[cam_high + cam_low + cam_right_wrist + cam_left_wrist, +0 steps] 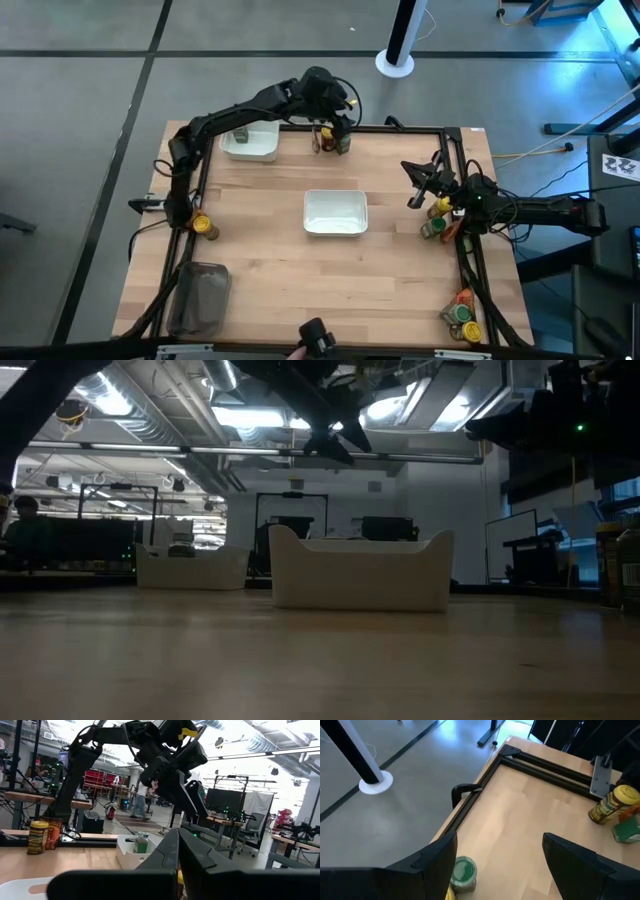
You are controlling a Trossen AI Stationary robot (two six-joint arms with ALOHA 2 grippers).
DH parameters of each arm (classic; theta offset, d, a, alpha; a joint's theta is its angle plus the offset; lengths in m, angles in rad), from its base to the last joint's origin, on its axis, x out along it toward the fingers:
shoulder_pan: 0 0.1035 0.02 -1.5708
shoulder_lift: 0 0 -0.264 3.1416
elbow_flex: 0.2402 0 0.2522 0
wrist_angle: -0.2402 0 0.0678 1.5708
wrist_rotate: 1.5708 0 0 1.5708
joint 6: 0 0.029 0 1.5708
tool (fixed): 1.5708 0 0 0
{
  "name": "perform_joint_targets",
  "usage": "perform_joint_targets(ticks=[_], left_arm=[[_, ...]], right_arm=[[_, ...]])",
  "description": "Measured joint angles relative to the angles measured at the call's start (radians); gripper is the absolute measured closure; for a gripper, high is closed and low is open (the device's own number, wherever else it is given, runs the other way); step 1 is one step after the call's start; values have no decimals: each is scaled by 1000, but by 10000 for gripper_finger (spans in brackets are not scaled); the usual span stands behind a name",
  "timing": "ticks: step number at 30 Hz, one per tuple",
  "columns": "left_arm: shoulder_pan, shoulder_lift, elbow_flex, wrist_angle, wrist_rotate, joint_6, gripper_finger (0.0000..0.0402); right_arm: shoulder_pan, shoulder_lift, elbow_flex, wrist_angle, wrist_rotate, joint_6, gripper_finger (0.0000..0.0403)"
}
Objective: Sort spices by type
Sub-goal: Put the green seasoning bottle into the top white bin
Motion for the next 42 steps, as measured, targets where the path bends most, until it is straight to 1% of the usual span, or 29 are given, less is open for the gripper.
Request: perform_joint_targets(ticks=[3, 10, 24, 30, 42], left_arm=[[1, 27, 19, 4, 0, 3, 125], [7, 89, 21, 10, -1, 51, 125], [27, 219, 21, 33, -3, 39, 125], [29, 249, 21, 40, -21, 44, 125], [36, 281, 21, 23, -29, 48, 125]], right_arm=[[0, 0, 0, -1, 7, 0, 391], [0, 0, 0, -6, 8, -8, 391], [0, 1, 0, -18, 8, -8, 391], [0, 1, 0, -40, 33, -13, 391], [0, 1, 0, -44, 34, -13, 391]])
